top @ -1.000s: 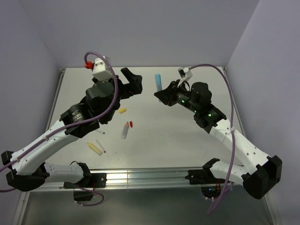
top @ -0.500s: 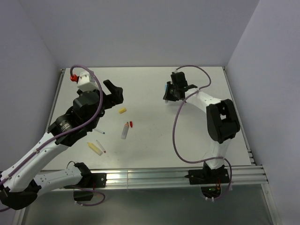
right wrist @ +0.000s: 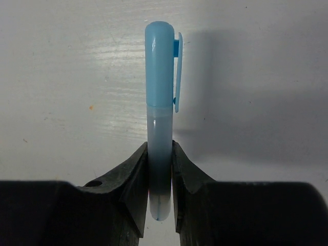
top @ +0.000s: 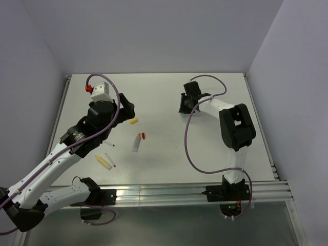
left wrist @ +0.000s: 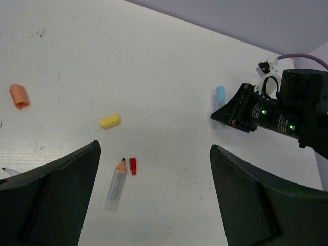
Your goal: Insert the pens into the pen caps
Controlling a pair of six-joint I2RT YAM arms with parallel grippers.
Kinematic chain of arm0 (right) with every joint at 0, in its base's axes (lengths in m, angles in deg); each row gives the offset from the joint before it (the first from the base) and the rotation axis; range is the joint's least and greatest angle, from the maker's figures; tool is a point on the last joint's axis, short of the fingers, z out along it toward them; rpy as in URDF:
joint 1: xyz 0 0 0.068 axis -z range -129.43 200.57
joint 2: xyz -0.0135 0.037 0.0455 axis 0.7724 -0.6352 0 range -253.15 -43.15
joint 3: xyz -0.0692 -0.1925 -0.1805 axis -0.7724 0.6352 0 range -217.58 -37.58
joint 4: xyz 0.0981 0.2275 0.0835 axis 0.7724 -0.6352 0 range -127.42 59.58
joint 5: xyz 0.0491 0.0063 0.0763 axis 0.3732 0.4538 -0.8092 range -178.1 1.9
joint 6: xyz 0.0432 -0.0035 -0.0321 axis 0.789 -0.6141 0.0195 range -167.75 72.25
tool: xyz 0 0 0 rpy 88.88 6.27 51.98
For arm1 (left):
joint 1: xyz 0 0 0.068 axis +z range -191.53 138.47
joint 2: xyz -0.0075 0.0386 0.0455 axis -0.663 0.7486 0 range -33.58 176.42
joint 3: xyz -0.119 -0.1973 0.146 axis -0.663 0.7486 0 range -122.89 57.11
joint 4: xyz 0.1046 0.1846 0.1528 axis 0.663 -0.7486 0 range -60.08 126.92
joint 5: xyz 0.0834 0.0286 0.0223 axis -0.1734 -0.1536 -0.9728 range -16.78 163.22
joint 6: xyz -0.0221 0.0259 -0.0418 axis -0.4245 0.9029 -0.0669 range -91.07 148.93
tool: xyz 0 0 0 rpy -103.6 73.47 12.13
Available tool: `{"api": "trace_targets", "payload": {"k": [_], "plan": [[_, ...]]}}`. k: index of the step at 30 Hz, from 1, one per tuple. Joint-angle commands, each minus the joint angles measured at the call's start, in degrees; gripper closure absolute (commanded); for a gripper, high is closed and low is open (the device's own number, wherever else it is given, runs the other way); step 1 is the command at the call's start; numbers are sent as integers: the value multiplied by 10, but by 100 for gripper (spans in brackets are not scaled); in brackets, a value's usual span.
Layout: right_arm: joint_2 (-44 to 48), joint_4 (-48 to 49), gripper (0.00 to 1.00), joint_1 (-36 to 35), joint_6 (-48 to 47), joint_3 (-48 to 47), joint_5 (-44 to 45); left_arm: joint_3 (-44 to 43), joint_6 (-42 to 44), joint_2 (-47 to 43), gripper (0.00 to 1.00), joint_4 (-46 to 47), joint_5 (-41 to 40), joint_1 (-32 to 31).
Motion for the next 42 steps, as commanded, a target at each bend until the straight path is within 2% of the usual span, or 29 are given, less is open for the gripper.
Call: {"api": "trace_targets", "payload": {"k": [1, 5, 9, 17, 26, 28, 34, 42], "plan": [[-6, 4, 72, -3, -7, -13, 14, 7, -3, 2, 8, 17, 31, 11], [-9, 1, 68, -4, -8, -14, 14, 13, -6, 8, 9, 19, 35, 17], [-10, -1, 59, -4, -11, -13, 18, 20, -16, 15, 10, 16, 38, 23], [18, -9, 53, -6, -14, -3, 29, 46, -44, 20, 12, 9, 36, 32], [138, -33, 45, -7, -15, 16, 63, 136, -97, 66, 21, 16, 34, 33], [170, -32, 45, -7, -13, 30, 46, 157, -103, 88, 28, 25, 47, 32], [261, -21, 44, -7, -9, 70, -16, 199, -116, 157, 36, 74, 84, 32], [340, -10, 43, -6, -13, 92, -25, 195, -60, 243, 41, 127, 109, 26]]}}
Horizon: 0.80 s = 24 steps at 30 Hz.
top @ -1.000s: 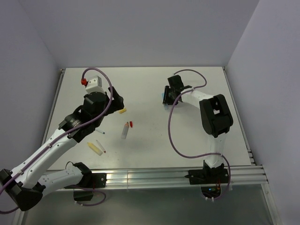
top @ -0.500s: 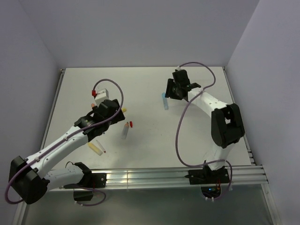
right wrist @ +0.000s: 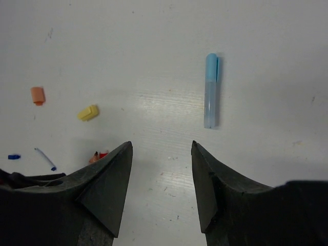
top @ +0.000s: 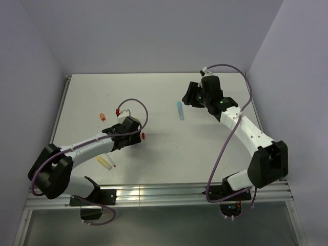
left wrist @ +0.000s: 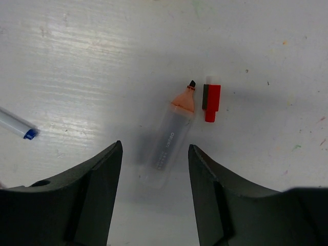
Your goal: Insert the pens into the pen caps
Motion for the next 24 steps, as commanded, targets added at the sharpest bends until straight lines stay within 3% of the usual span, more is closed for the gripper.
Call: {"api": "trace_targets", "payload": {"k": [1, 17, 24], "plan": [[36, 18, 43, -2, -4, 9, -11, -14, 32, 25, 41, 53, 18, -6], [52, 34, 42, -2, -7, 28, -16, -70, 75, 138, 44, 53, -8, -10], [52, 34, 42, -3, -9, 31, -16, -92, 72, 170, 52, 26, -26, -10]]}}
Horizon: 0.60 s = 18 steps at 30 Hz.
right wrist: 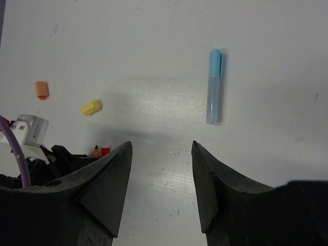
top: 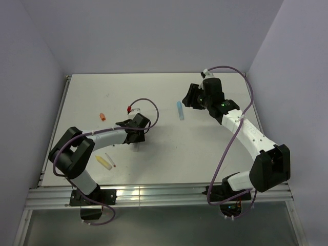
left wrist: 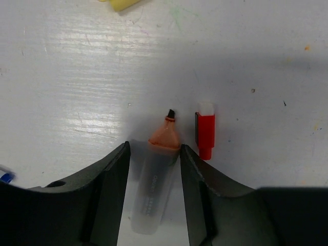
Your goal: Insert the pens into the pen caps
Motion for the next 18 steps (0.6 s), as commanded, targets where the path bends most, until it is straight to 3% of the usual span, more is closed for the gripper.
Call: {"api": "trace_targets", "payload": {"k": [1, 8, 15, 18], "plan": [[23, 24, 42, -3, -7, 5, -3, -19, 5, 13, 53, -6, -20, -3], [19, 29, 42, -3, -7, 6, -21, -11, -1, 24, 65, -4, -20, -3], [21, 33, 42, -3, -4, 8, -48, -12, -8, 2, 99, -14, -21, -3], [26, 48, 42, -3, 10, 17, -93, -27, -17, -39, 100, -36, -19, -4]]}}
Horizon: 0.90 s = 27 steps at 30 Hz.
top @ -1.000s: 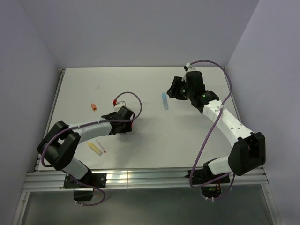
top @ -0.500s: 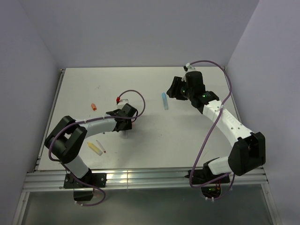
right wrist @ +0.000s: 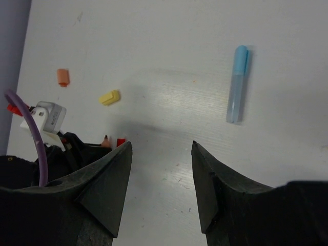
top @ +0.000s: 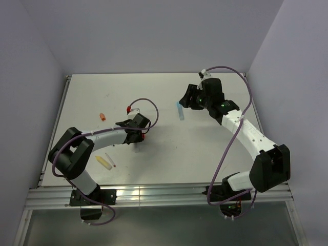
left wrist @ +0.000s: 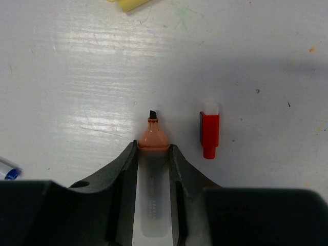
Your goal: Insert the pens into the pen caps
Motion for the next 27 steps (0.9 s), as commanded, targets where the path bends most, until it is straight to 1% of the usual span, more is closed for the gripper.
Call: {"api": "trace_targets", "payload": {"k": [1, 5, 8, 9, 11, 12, 13, 16, 20, 27], "plan": [[32, 48, 43, -3, 16, 21, -84, -28, -16, -52, 100, -33, -5, -1], [64, 124, 43, -15, 54, 87, -150, -71, -53, -134, 100, -61, -4, -1], [99, 164, 42, -28, 78, 129, -172, -89, -81, -179, 100, -59, 1, -1], [107, 206, 42, -41, 96, 155, -172, -98, -89, -189, 100, -55, 9, -2], [125, 236, 42, -64, 107, 174, -166, -106, -108, -210, 100, -38, 13, -4], [128, 252, 42, -78, 109, 181, -148, -109, -115, -214, 100, -37, 10, -11], [130, 259, 42, -110, 110, 183, -137, -113, -120, -219, 100, -36, 4, -15], [116, 291, 41, -158, 122, 185, -121, -132, -137, -220, 100, -34, -15, -34], [101, 313, 40, -180, 125, 177, -107, -161, -144, -220, 100, -38, -35, -57], [72, 295, 40, -195, 118, 146, -92, -190, -143, -215, 100, -40, -52, -88]]}}
